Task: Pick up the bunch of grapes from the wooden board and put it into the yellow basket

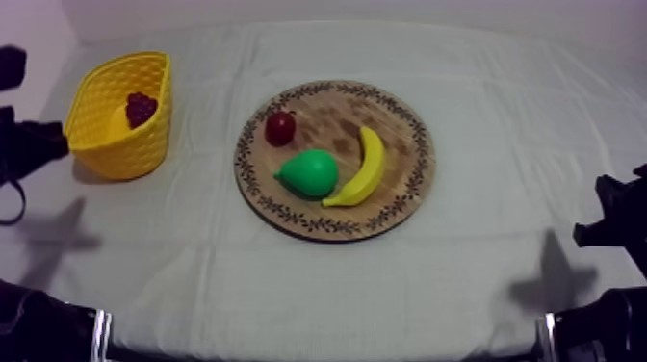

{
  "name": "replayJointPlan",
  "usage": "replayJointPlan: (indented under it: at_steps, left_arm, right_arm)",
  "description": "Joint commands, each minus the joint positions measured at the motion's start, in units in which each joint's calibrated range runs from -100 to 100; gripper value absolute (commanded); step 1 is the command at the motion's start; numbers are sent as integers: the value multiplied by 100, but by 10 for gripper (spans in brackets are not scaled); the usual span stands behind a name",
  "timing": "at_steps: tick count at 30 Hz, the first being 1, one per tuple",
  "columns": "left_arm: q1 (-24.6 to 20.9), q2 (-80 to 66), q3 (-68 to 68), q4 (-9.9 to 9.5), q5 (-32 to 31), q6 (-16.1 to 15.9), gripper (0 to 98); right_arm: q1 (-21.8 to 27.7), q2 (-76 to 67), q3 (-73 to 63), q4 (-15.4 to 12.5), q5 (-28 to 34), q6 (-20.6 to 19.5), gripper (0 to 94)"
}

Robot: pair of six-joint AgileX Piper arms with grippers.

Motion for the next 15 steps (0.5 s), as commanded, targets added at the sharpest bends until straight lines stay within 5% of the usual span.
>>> replayJointPlan:
  at_steps: [1,15]
  left_arm:
    - [60,-1046,527,-100,-7,121,0]
    - [28,-3420,1706,-165,589,173,0]
  right_arm:
    - [2,-2,4,0,-2,0,2]
    - [2,-2,4,0,-2,0,2]
